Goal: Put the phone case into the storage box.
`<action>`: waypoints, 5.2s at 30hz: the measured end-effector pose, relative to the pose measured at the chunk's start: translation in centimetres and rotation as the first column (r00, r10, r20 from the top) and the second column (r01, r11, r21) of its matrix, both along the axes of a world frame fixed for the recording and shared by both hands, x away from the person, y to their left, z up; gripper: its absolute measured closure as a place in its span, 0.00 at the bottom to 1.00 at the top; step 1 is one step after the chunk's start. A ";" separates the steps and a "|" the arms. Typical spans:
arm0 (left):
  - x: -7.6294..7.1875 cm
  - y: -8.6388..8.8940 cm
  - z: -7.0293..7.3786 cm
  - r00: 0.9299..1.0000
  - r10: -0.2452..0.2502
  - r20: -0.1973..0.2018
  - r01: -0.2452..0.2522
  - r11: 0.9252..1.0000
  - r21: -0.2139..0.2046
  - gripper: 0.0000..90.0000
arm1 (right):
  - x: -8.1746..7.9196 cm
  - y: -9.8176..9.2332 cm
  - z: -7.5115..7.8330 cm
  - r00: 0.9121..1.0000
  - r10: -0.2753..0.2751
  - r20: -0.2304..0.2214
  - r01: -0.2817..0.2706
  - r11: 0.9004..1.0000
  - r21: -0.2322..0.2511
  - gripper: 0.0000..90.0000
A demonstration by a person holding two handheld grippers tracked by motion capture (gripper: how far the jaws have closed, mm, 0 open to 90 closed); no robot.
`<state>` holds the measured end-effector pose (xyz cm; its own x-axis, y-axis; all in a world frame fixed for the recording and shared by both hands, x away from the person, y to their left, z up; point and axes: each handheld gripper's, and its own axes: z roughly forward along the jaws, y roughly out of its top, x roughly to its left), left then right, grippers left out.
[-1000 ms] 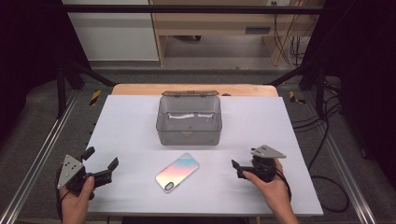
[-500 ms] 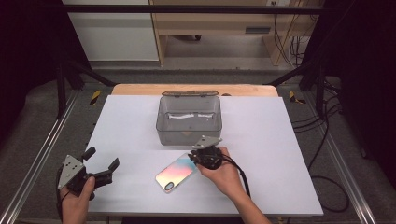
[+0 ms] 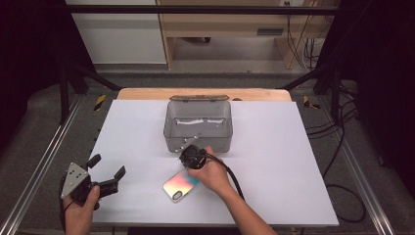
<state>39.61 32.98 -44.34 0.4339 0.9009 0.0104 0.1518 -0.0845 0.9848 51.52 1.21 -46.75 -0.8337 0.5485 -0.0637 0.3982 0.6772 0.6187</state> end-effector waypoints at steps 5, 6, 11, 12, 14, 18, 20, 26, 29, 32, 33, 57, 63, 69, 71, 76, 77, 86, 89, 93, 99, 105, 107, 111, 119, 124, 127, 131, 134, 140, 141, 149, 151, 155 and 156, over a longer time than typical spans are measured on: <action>0.0 -0.1 0.0 1.000 -0.005 0.000 0.005 1.000 0.006 0.03 | -0.9 -2.3 0.3 0.999 -0.022 -0.028 0.021 0.999 -0.025 1.00; 0.0 -0.2 0.0 1.000 -0.006 -0.001 0.006 1.000 0.009 0.03 | -1.3 -3.1 0.3 0.999 -0.032 -0.030 0.032 0.999 -0.015 1.00; 0.1 -0.3 -0.1 1.000 -0.007 -0.006 0.007 1.000 0.019 0.03 | -3.9 -7.1 0.6 0.995 -0.100 -0.029 0.102 0.992 0.078 1.00; 0.1 -0.3 -0.1 1.000 -0.007 -0.007 0.007 1.000 0.020 0.03 | -4.5 -7.7 0.7 0.993 -0.114 -0.031 0.116 0.990 0.085 1.00; 0.1 -0.3 -0.1 1.000 -0.005 -0.009 0.005 1.000 0.025 0.03 | -5.7 -8.6 0.4 0.993 -0.116 -0.023 0.117 0.989 0.094 1.00; 0.1 -0.3 -0.2 1.000 0.002 -0.012 -0.001 0.999 0.034 0.03 | -5.3 -9.6 0.6 0.989 -0.148 0.003 0.146 0.974 0.172 1.00; 0.0 -0.3 -0.1 1.000 0.001 -0.011 -0.001 0.999 0.035 0.03 | -4.3 -9.2 0.5 0.987 -0.163 -0.005 0.162 0.971 0.175 1.00; 0.0 -0.1 -0.2 1.000 0.002 -0.015 -0.002 0.999 0.032 0.03 | -2.1 -6.9 -0.2 0.989 -0.138 -0.048 0.142 0.983 0.117 1.00; 0.0 -0.1 -0.2 1.000 -0.001 -0.014 0.001 1.000 0.030 0.03 | -2.4 -6.7 -0.3 0.991 -0.114 -0.066 0.119 0.990 0.082 1.00; 0.0 -0.1 -0.2 1.000 -0.002 -0.017 0.002 1.000 0.029 0.03 | -3.4 -7.3 -0.1 0.992 -0.097 -0.080 0.103 0.993 0.063 1.00; 0.0 -0.2 -0.2 1.000 -0.002 -0.017 0.002 1.000 0.031 0.03 | -3.9 -7.6 -0.1 0.993 -0.095 -0.074 0.100 0.993 0.062 1.00; -0.8 1.7 0.0 0.995 0.098 -0.004 -0.098 0.995 -0.015 0.03 | -10.7 -10.3 -1.0 0.986 0.155 0.064 -0.165 0.962 0.215 0.09; -0.9 1.6 0.1 0.997 0.083 0.000 -0.083 0.996 -0.023 0.03 | -10.6 -8.9 -1.7 0.980 0.192 0.044 -0.197 0.968 0.153 0.13; -0.8 1.5 0.1 0.998 0.070 0.001 -0.070 0.997 -0.020 0.03 | -10.5 -8.8 -2.0 0.977 0.209 0.036 -0.212 0.968 0.132 0.14; -0.7 1.4 0.1 0.998 0.068 -0.002 -0.068 0.998 -0.017 0.03 | -10.6 -8.8 -2.0 0.978 0.207 0.033 -0.209 0.969 0.132 0.14; -0.7 1.2 0.2 0.998 0.058 -0.003 -0.058 0.998 -0.007 0.03 | -10.7 -8.7 -1.8 0.977 0.212 0.029 -0.214 0.970 0.118 0.18; -0.7 1.2 0.1 0.998 0.057 -0.005 -0.057 0.998 -0.008 0.03 | -10.7 -8.7 -1.8 0.977 0.213 0.029 -0.215 0.970 0.116 0.18; -0.7 1.0 0.2 0.999 0.048 -0.006 -0.048 0.999 -0.018 0.03 | -11.4 -8.6 -1.3 0.983 0.179 0.049 -0.184 0.976 0.121 0.20; -0.8 0.8 0.3 0.999 0.044 -0.004 -0.044 0.999 -0.018 0.03 | -11.4 -9.2 -0.5 0.988 0.133 0.080 -0.145 0.976 0.160 0.20; -0.9 0.7 0.3 0.999 0.038 -0.004 -0.039 0.999 -0.018 0.03 | -11.7 -9.7 0.1 0.992 0.076 0.098 -0.093 0.979 0.182 0.19; -1.2 0.6 0.5 1.000 0.024 -0.020 -0.024 0.999 -0.041 0.03 | -12.2 -9.8 1.3 0.985 -0.047 0.163 0.010 0.976 0.220 0.19; -1.1 -0.6 1.8 0.999 -0.015 -0.045 0.008 0.989 -0.147 0.03 | -12.4 -9.8 2.8 0.963 -0.154 0.223 0.082 0.950 0.303 0.19; -0.9 -1.3 2.5 0.999 -0.028 -0.046 0.019 0.983 -0.180 0.03 | -12.3 -9.8 3.5 0.952 -0.185 0.243 0.099 0.939 0.329 0.19; -0.1 -3.1 4.1 0.999 -0.039 -0.030 0.032 0.980 -0.198 0.03 | -11.4 -9.6 4.8 0.933 -0.263 0.247 0.153 0.908 0.389 0.19; 2.7 -8.2 6.7 0.997 -0.079 -0.012 0.074 0.970 -0.233 0.03 | -9.2 -9.0 5.9 0.899 -0.374 0.229 0.214 0.830 0.515 0.19; 3.6 -11.5 6.9 0.992 -0.117 -0.055 0.096 0.952 -0.290 0.07 | -9.4 -9.0 5.4 0.886 -0.400 0.233 0.220 0.807 0.548 0.19; 3.9 -13.2 6.4 0.985 -0.134 -0.107 0.087 0.929 -0.359 0.12 | -9.7 -9.2 5.5 0.873 -0.427 0.235 0.231 0.787 0.573 0.19; 4.1 -15.2 5.6 0.973 -0.182 -0.140 0.108 0.902 -0.419 0.20 | -10.1 -9.7 5.5 0.853 -0.463 0.241 0.247 0.764 0.596 0.19; 4.2 -16.4 5.3 0.968 -0.210 -0.141 0.130 0.890 -0.438 0.28 | -10.1 -10.0 5.4 0.844 -0.477 0.247 0.252 0.757 0.602 0.19; 4.4 -17.6 4.8 0.957 -0.240 -0.165 0.132 0.864 -0.486 0.49 | -10.0 -9.9 5.5 0.825 -0.504 0.254 0.261 0.740 0.620 0.19; 4.4 -18.1 4.6 0.948 -0.265 -0.176 0.141 0.846 -0.514 0.53 | -10.1 -9.8 5.4 0.824 -0.506 0.253 0.261 0.737 0.623 0.19; 4.0 -20.0 4.0 0.930 -0.309 -0.197 0.153 0.816 -0.557 0.58 | -10.4 -9.4 5.3 0.815 -0.518 0.261 0.258 0.727 0.636 0.19; 3.9 -20.2 3.9 0.927 -0.318 -0.198 0.154 0.804 -0.574 0.62 | -10.4 -9.4 5.3 0.815 -0.521 0.253 0.261 0.721 0.642 0.19; 3.8 -20.3 3.7 0.930 -0.311 -0.194 0.145 0.799 -0.584 0.72 | -10.4 -9.2 5.1 0.814 -0.523 0.253 0.262 0.719 0.644 0.19; 3.8 -20.3 3.7 0.931 -0.307 -0.198 0.139 0.799 -0.585 0.74 | -10.4 -9.1 5.0 0.815 -0.525 0.247 0.264 0.714 0.648 0.19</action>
<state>43.44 12.64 -40.65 0.5327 0.5923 -0.6045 0.4624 0.3945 0.7941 41.11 -7.92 -41.72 -0.5013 0.8590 0.1041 0.1837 -0.0119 0.9829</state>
